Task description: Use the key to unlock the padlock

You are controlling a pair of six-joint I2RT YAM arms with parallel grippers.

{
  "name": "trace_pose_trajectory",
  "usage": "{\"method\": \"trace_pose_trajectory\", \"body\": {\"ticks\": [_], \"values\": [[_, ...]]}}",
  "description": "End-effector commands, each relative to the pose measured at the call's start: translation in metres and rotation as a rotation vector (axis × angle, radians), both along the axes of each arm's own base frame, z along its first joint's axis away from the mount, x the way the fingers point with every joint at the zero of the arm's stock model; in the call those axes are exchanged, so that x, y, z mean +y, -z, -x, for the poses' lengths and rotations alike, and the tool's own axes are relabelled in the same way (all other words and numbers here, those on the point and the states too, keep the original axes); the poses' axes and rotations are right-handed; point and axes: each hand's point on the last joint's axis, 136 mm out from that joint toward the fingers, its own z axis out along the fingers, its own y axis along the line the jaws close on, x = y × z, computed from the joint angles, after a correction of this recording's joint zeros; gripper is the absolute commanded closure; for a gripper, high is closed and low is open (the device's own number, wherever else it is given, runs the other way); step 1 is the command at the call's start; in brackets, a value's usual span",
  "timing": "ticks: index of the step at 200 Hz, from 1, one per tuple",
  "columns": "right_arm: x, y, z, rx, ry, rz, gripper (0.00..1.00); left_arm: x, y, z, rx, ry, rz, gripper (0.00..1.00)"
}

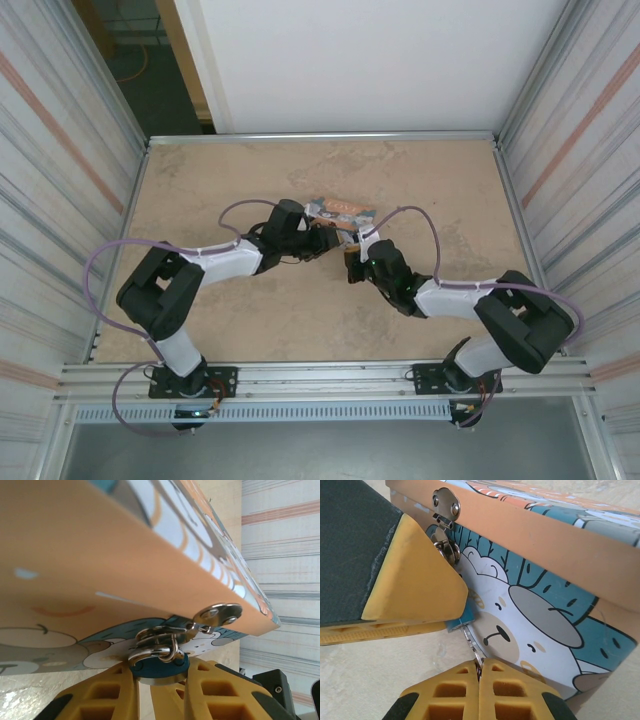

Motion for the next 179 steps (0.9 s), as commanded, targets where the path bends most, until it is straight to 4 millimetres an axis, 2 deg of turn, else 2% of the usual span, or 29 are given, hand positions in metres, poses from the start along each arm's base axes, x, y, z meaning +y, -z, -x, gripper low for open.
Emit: {"method": "trace_pose_trajectory", "body": {"ticks": [1, 48, 96, 179], "values": [[0.043, -0.081, -0.014, -0.175, -0.130, -0.206, 1.00, -0.027, -0.038, 0.025, -0.041, 0.140, 0.104, 0.82], [0.047, -0.092, -0.022, -0.189, -0.163, -0.228, 1.00, -0.026, -0.035, 0.027, -0.037, 0.141, 0.099, 0.82], [0.046, -0.094, -0.024, -0.180, -0.167, -0.243, 1.00, -0.025, -0.034, 0.027, -0.035, 0.140, 0.098, 0.82], [0.042, -0.061, -0.027, -0.055, -0.099, -0.264, 1.00, -0.023, -0.026, 0.025, -0.026, 0.130, 0.094, 0.82]]}}
